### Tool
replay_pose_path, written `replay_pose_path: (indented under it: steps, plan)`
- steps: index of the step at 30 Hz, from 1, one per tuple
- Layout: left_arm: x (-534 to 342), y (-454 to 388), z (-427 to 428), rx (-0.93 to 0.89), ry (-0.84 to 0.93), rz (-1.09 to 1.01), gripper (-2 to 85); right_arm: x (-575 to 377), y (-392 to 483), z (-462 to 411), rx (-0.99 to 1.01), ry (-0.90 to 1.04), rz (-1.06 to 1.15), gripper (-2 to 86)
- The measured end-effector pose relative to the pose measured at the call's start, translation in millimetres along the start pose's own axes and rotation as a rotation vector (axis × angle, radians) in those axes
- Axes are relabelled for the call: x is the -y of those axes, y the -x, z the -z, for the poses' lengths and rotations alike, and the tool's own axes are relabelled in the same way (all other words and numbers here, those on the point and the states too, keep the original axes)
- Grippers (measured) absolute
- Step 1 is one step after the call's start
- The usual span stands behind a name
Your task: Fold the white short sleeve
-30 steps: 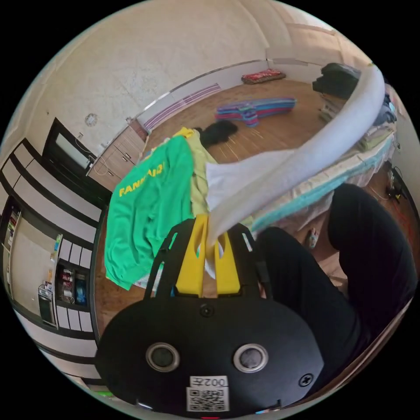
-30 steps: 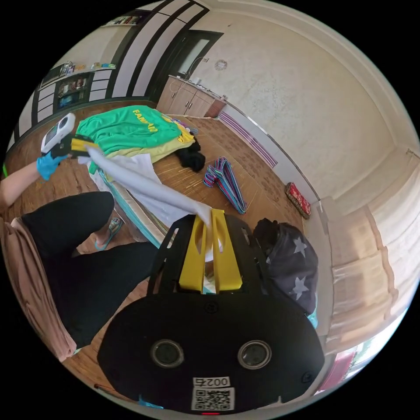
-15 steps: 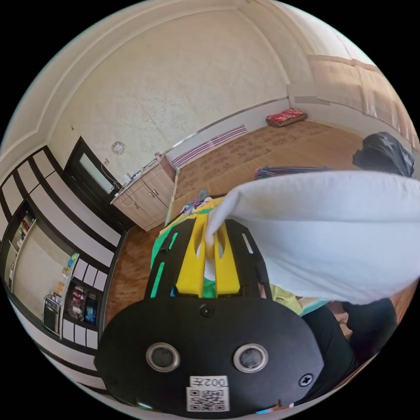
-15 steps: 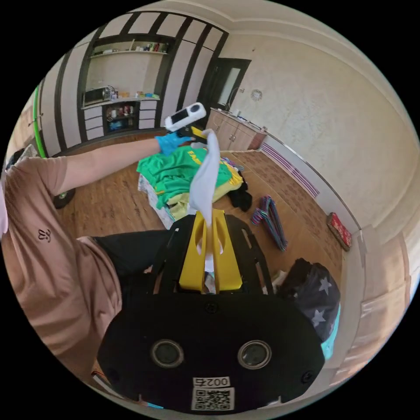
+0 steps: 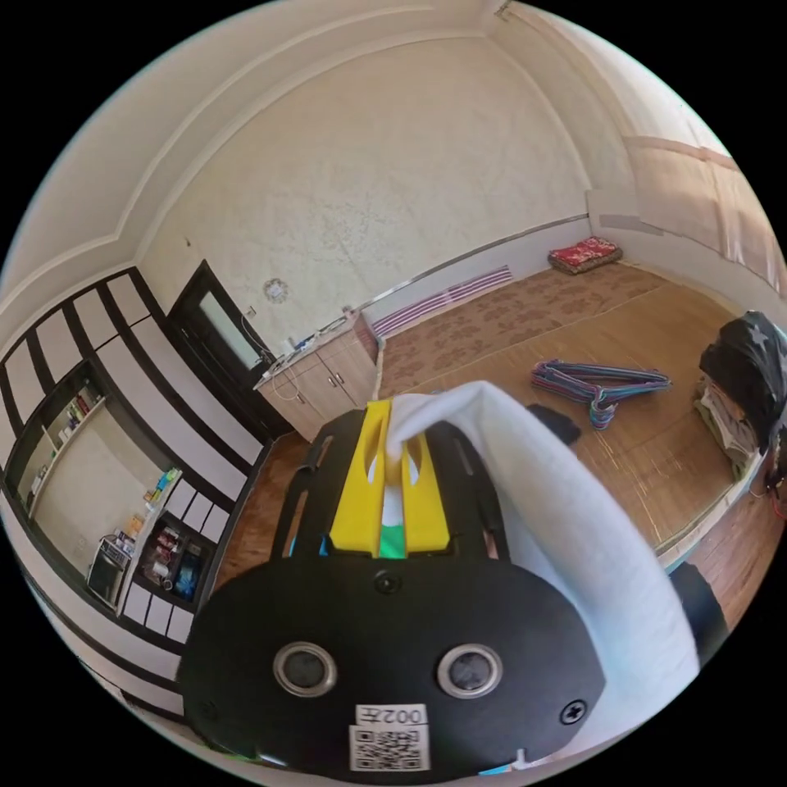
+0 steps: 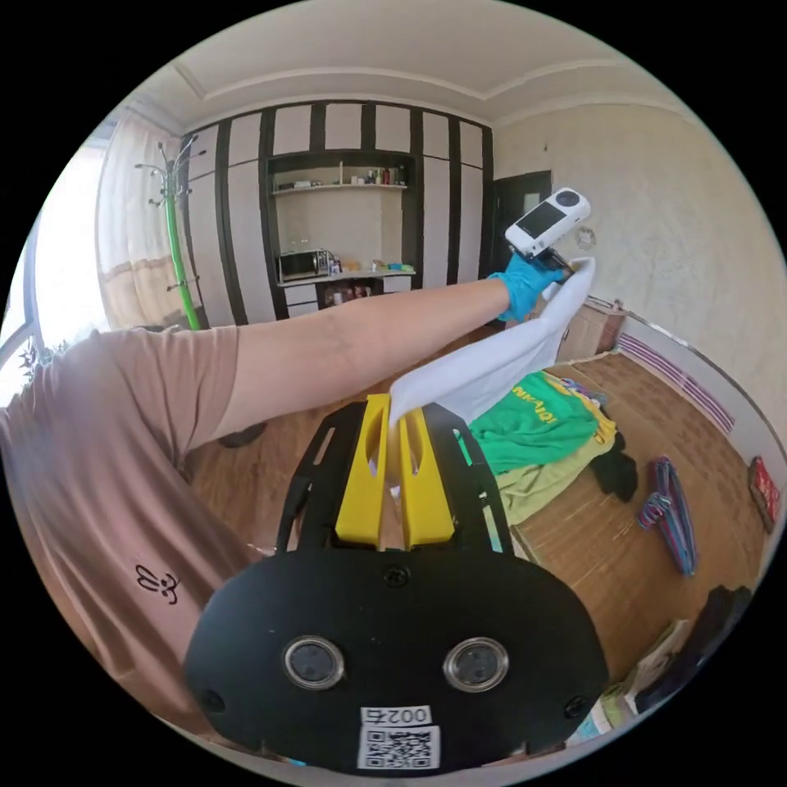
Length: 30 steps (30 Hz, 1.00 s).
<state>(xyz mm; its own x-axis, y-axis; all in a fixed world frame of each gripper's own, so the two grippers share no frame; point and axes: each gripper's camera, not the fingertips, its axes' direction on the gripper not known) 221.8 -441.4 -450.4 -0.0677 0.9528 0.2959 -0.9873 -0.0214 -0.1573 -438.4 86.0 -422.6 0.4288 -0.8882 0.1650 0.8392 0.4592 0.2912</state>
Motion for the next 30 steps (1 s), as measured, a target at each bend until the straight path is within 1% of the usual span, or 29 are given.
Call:
replay_pose_path:
  steps: [4,6,7,12,14,17,19,23,27,30]
  plan:
    - [6,-55,-19,-0.102,-0.002,-0.070,-0.9,-46,-25,15,0.056,0.015,-0.128,-0.6]
    - [3,-103,-39,-0.192,0.022,-0.092,-0.9,-75,-38,21,0.068,0.054,-0.204,-0.5]
    - [1,-116,-44,-0.214,0.032,-0.103,-0.9,-96,-46,24,0.075,0.089,-0.256,-0.5]
    - [-20,-237,-91,-0.386,0.126,-0.163,-0.9,-185,-79,25,0.048,0.275,-0.451,-0.6]
    - [-19,-271,-104,-0.414,0.155,-0.187,-0.9,-221,-98,31,0.008,0.327,-0.543,-0.7]
    - [3,-308,-108,-0.446,0.133,-0.224,-0.9,-247,-113,45,-0.023,0.340,-0.591,-0.7]
    - [25,-326,-106,-0.445,0.109,-0.280,-0.9,-259,-121,51,-0.042,0.340,-0.601,-0.7]
    - [67,-373,-104,-0.439,0.058,-0.470,-0.8,-290,-144,55,-0.100,0.389,-0.633,-0.7]
    - [84,-430,-125,-0.472,0.131,-0.645,0.5,-328,-165,52,-0.129,0.463,-0.680,-0.5]
    - [92,-454,-137,-0.502,0.180,-0.704,4.3,-358,-181,53,-0.053,0.428,-0.778,-0.1]
